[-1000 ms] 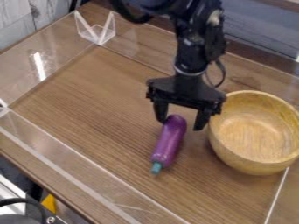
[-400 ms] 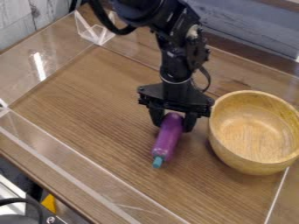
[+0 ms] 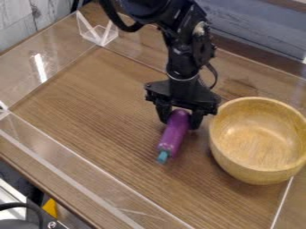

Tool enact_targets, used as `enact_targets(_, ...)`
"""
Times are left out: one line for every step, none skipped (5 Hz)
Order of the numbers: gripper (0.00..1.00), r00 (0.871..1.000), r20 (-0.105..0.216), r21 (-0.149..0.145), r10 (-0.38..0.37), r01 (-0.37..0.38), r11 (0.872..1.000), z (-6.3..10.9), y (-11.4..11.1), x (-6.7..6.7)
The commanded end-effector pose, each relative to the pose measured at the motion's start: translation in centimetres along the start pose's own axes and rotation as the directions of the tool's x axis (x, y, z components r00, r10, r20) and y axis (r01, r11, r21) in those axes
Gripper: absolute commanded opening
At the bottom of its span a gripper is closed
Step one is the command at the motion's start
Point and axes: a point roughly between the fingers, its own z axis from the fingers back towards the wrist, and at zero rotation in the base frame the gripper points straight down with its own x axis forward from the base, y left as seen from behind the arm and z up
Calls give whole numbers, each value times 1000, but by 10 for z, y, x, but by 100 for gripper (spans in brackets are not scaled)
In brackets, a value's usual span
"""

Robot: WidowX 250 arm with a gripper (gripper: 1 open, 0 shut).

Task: Put the purple eggplant in the brown bowl

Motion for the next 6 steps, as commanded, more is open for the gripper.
enact_targets(0, 998, -25, 8, -58, 58, 998, -5, 6, -6)
enact_targets(0, 994, -34, 4, -108, 108, 994, -4, 7, -9)
enact_targets(0, 997, -46, 13, -69, 70, 997, 4, 4, -12)
enact_targets(0, 998, -59, 23, -29, 30, 999, 13, 0, -14)
enact_targets(0, 997, -68, 34, 21, -19, 999, 15, 14, -20)
enact_targets(0, 995, -75, 45, 69, -66, 997, 15, 28, -25)
